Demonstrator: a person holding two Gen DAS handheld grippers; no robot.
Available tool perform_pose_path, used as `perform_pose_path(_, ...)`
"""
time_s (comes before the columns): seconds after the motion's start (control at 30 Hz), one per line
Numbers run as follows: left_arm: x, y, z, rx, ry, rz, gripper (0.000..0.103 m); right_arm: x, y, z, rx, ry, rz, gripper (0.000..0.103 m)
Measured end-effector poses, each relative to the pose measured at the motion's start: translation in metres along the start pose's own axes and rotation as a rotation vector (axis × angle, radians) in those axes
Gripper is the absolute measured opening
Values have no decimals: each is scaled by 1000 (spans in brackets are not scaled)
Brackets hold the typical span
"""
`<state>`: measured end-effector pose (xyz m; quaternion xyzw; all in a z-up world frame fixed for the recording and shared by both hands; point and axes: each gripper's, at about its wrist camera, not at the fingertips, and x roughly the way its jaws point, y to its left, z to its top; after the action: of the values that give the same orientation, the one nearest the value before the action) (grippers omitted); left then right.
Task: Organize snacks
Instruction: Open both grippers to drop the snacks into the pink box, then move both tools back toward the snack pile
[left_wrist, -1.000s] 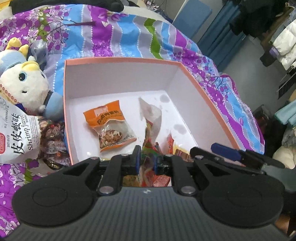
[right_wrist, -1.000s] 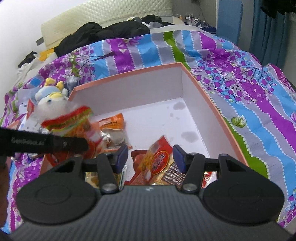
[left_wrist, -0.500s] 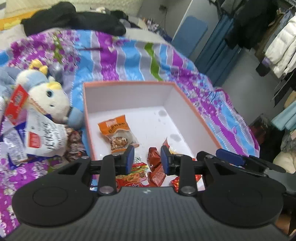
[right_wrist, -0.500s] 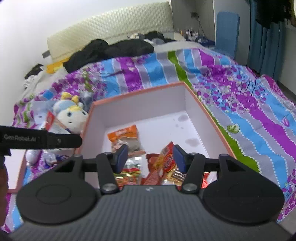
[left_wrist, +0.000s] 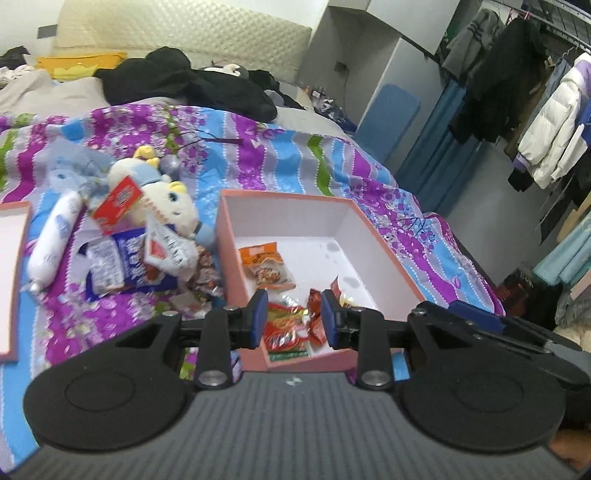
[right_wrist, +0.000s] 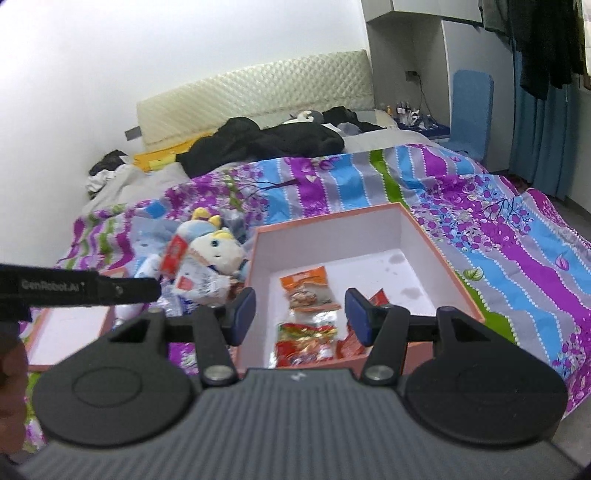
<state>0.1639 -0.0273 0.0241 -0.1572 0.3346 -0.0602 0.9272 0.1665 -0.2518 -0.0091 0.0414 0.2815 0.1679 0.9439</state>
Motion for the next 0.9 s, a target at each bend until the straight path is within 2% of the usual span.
perform_pose_path(0.17, -33, 16, -30, -11, -9, 33, 36, -21, 19, -21, -4, 10, 28, 56)
perform_pose_path(0.47, -69, 35, -75, -13, -15, 93, 36, -44, 47, -55, -25, 5, 68, 56)
perform_pose_path(0.7, -77, 45, -107, -19, 5, 120, 36, -49, 69, -84, -88, 19, 109, 56)
perform_pose_path(0.77, -78, 49, -117, -28, 15, 128, 40, -50, 74, -92, -101, 19, 118, 56)
perform_pose_path(0.9, -77, 58, -130, -45, 41, 143, 42, -49, 85, -107, -151, 25, 137, 56)
